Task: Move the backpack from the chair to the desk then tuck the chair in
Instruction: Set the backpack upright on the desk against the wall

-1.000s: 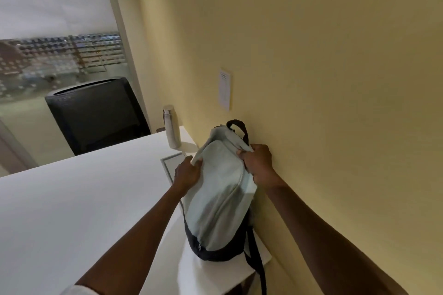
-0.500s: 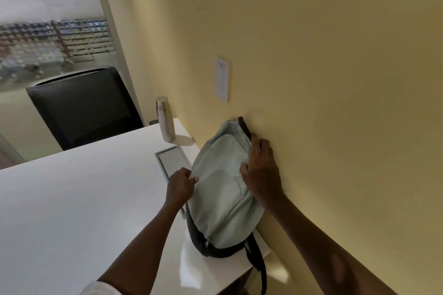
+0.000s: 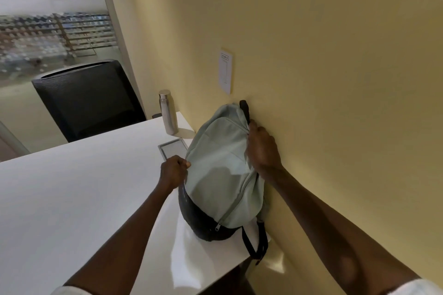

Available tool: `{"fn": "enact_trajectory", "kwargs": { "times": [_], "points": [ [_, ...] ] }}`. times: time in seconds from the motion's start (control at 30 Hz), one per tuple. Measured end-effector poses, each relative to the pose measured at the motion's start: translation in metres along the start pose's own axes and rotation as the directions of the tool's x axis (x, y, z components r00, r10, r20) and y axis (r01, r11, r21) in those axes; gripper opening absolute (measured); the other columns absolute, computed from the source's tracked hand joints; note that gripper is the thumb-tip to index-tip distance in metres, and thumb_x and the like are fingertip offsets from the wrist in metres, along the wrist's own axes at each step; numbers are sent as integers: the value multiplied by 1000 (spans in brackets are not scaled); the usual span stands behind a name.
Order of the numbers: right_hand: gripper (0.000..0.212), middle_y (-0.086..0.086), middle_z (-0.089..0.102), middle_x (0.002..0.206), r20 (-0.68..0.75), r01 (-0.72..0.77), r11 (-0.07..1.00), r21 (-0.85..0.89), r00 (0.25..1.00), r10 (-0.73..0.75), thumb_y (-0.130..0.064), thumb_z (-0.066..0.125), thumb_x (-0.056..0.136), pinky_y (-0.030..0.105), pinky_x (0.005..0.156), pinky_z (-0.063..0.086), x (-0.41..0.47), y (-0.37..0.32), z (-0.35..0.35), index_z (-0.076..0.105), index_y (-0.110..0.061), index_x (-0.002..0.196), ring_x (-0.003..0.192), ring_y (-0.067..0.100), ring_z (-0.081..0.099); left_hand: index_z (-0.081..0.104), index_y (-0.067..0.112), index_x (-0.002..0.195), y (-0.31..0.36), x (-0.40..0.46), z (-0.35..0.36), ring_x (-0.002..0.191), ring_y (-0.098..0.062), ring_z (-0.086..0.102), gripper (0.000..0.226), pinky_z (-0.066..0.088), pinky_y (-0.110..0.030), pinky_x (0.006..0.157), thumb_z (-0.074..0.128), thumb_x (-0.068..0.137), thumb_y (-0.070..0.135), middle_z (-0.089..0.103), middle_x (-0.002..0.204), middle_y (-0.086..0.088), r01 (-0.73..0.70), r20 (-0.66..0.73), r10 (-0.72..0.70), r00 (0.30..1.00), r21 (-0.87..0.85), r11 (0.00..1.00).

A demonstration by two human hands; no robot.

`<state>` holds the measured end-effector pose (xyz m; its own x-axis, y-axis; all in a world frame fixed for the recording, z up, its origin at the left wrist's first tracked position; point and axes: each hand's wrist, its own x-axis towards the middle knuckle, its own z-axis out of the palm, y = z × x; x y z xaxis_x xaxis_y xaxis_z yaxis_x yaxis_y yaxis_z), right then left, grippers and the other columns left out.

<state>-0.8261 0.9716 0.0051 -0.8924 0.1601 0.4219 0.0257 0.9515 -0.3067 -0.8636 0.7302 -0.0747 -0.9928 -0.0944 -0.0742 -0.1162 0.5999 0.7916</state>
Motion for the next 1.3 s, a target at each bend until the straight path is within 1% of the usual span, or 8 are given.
{"fn": "enact_trajectory", "kwargs": {
  "times": [0.23, 0.4, 0.53, 0.63, 0.73, 0.83, 1.13, 1.3],
  "points": [
    [31, 13, 63, 106, 22, 68, 971, -231, 998, -65, -9, 41, 99, 33, 69, 52, -4, -2, -2, 56, -6, 126, 84, 26, 66, 69, 15, 80, -1, 7, -9, 91, -27, 64, 12, 52, -34, 82, 67, 90, 20, 69, 94, -8, 37, 51, -39, 998, 52, 998],
    [31, 9, 66, 87, 33, 115, 898, -424, 993, -111, -10, 72, 78, 27, 43, 48, -19, 0, 15, 67, -4, 108, 59, 16, 61, 74, 14, 100, -31, -17, 27, 101, -26, 67, 20, 43, -25, 87, 56, 91, 10, 74, 104, -7, -62, 44, 59, 997, 76, 995],
    [53, 25, 60, 127, -100, 227, 868, -442, 949, -299, -8, 63, 84, 42, 85, 56, -22, 7, 27, 52, 2, 135, 107, 36, 63, 57, 9, 132, -40, -26, 45, 118, -34, 55, 43, 42, -38, 94, 48, 98, 35, 62, 126, -17, -171, 108, 156, 982, 145, 975],
    [58, 25, 35, 154, -20, 550, 767, -331, 808, -588, -12, 53, 92, 53, 119, 22, -29, 10, 41, 39, -6, 147, 144, 39, 30, 19, 9, 154, -46, -39, 56, 141, -36, 31, 69, 35, -46, 111, 41, 100, 45, 28, 153, -19, -224, 239, 174, 955, 198, 954],
    [56, 12, 27, 160, 272, 771, 614, -172, 636, -722, -34, 50, 94, 54, 120, 13, -39, 2, 44, 39, -22, 148, 149, 31, 20, -7, 8, 154, -58, -46, 70, 150, -36, 0, 97, 14, -50, 121, 20, 88, 74, -2, 163, -19, -327, 328, 217, 919, 330, 885],
    [58, 5, 17, 164, 657, 803, 557, -212, 539, -527, -56, 30, 98, 62, 117, -3, -49, -2, 49, 34, -29, 149, 151, 30, 8, -16, 9, 153, -66, -43, 73, 149, -34, -16, 121, 6, -52, 121, -4, 65, 92, -18, 161, -18, -338, 384, 167, 908, 436, 834],
    [73, 4, -2, 166, 753, 697, 573, -432, 628, -196, -74, 12, 90, 60, 116, -11, -43, 34, 62, 12, -40, 154, 147, 43, -18, -18, 19, 153, -51, -36, 62, 151, -31, -12, 118, 18, -57, 117, 7, 67, 95, -22, 161, -13, -290, 456, 11, 890, 548, 785],
    [70, 12, -2, 165, 621, 628, 693, -353, 712, -328, -65, 18, 96, 57, 118, -5, -51, 30, 53, 14, -29, 155, 151, 32, -8, 34, 8, 142, -20, -58, 45, 134, -32, 40, 64, 47, -47, 99, 25, 100, 55, 41, 146, -18, -308, 235, 212, 949, 532, 789]
  ]
}}
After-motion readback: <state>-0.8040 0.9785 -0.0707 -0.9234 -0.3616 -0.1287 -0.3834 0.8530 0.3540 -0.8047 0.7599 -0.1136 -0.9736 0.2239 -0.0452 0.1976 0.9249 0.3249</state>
